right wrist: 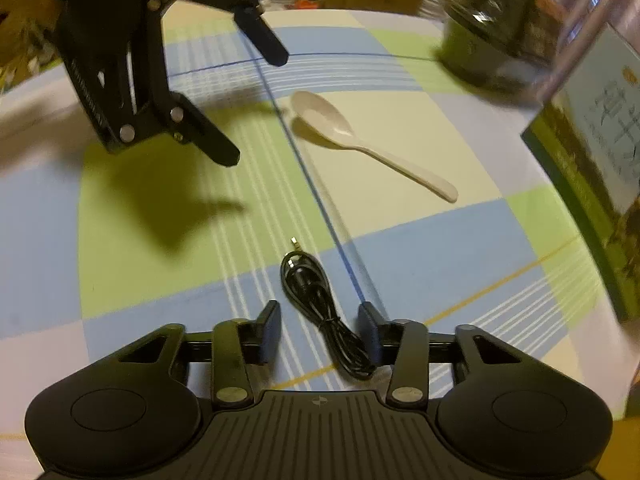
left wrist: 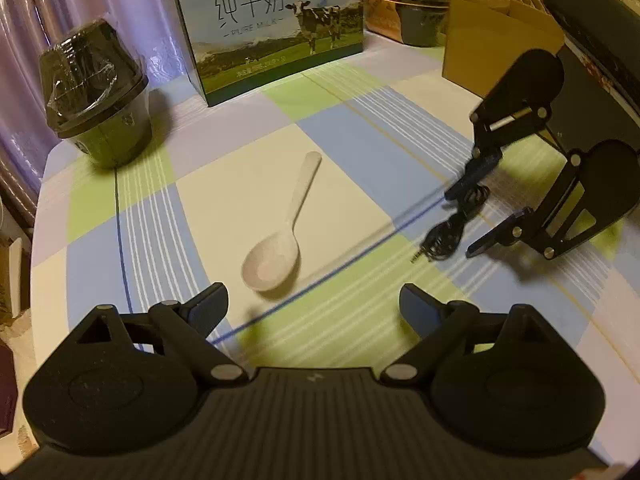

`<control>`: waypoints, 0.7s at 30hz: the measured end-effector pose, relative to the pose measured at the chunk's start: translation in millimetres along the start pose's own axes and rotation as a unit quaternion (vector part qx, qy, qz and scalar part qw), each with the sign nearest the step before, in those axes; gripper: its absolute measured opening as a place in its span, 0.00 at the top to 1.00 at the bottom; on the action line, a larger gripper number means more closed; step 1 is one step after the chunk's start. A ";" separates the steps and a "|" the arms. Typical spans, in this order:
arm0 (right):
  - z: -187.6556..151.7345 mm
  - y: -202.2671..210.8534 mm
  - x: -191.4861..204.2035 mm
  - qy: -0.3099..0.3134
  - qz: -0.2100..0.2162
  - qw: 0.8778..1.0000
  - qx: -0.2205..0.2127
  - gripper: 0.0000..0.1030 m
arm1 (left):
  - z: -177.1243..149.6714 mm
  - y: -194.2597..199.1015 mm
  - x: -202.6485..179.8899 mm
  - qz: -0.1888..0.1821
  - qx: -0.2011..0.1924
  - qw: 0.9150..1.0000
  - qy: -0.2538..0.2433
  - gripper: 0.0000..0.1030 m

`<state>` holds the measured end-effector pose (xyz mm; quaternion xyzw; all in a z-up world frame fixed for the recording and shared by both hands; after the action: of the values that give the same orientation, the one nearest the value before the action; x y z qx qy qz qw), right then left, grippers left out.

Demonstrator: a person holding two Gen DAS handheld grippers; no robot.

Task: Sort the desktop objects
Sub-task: 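Grasp the black cable with the right gripper while the left approaches the white spoon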

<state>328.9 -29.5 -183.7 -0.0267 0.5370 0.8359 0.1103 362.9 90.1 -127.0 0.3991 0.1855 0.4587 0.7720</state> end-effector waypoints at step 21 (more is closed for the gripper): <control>-1.5 16.1 13.6 -0.201 0.015 0.979 -0.034 0.88 | 11.4 -38.3 16.7 0.001 -0.009 1.000 0.016 0.35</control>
<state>312.1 -35.1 -172.2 0.1463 0.4758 0.8433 0.2025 400.3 89.3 -148.9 0.3849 0.1933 0.4673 0.7721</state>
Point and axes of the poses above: each gripper's, at about its wrist camera, not at the fingertips, and y roughly against the way its jaws point, x to its left, z to its top, the point moved 8 cm from there along -y, roughly the way its jaws point, and after that the axes turned 1 degree about y, right-handed, at the moved point
